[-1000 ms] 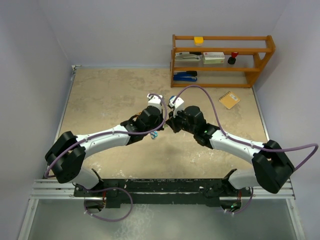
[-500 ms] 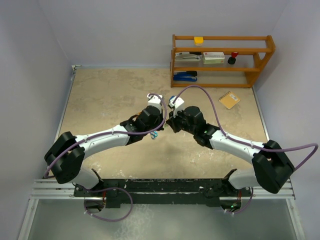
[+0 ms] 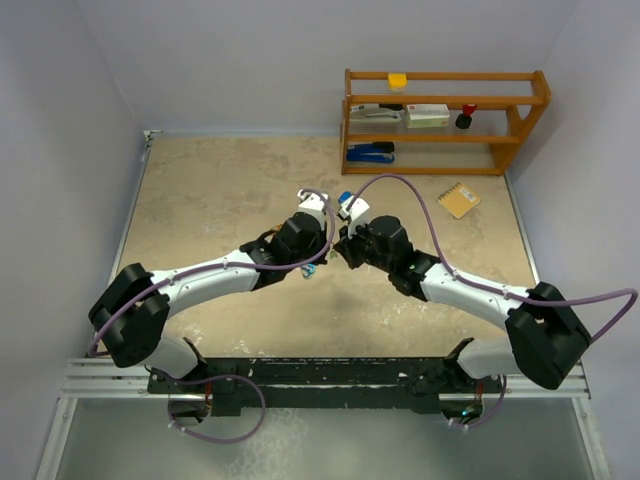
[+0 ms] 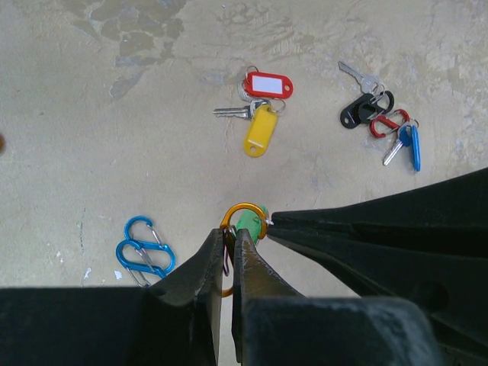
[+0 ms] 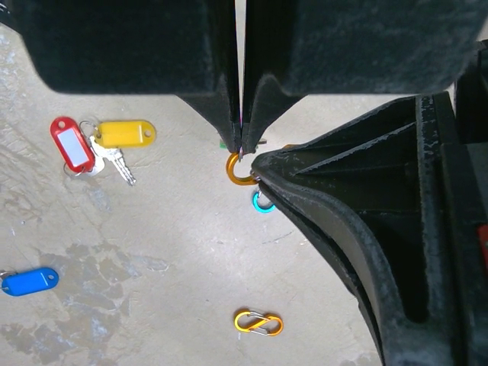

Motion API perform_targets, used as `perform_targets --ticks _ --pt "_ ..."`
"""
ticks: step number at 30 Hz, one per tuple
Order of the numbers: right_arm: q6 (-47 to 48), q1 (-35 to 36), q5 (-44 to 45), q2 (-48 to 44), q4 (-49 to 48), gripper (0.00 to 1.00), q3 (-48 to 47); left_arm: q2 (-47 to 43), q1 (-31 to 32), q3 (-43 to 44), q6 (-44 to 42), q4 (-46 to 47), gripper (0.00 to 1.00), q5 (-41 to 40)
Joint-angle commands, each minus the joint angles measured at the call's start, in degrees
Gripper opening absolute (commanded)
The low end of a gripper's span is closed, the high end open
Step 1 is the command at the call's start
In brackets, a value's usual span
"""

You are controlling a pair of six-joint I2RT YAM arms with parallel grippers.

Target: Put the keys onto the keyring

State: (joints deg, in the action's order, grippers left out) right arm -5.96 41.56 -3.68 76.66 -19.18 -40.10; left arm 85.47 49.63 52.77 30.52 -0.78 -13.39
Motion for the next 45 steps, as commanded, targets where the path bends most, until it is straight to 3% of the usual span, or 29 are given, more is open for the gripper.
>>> perform_targets --ticks 1,21,22,26,28,33,45 --pt "1.2 -0.11 3.08 -2.37 -2.25 0.0 0.24 -2.56 0.56 -0.25 -1.79 0.49 0.0 4.15" --pt "1.05 -0.1 6.27 -4.19 -2.2 0.0 0.8 -4.17 0.48 -0.7 -3.21 -0.1 0.0 4.61" --pt "1.04 -0.1 6.38 -4.24 -2.18 0.0 0.74 -4.2 0.47 -0.62 -3.16 -0.18 0.05 4.46" --pt "0.95 -0.12 6.96 -4.41 -1.84 0.0 0.64 -4.56 0.47 -0.73 -2.94 -0.26 0.46 3.7" --pt "0.95 -0.09 7.39 -4.5 -1.67 0.0 0.56 -4.9 0.47 -0.87 -2.88 -0.3 0.55 3.25" --pt "0.99 -0.13 8.22 -4.5 -1.32 0.0 0.55 -6.71 0.47 -1.87 -2.2 -0.08 0.62 0.5" --pt "0.05 -0.1 12.64 -5.66 1.46 0.0 0.54 -18.0 -0.72 -7.41 4.85 -1.87 0.79 -21.0"
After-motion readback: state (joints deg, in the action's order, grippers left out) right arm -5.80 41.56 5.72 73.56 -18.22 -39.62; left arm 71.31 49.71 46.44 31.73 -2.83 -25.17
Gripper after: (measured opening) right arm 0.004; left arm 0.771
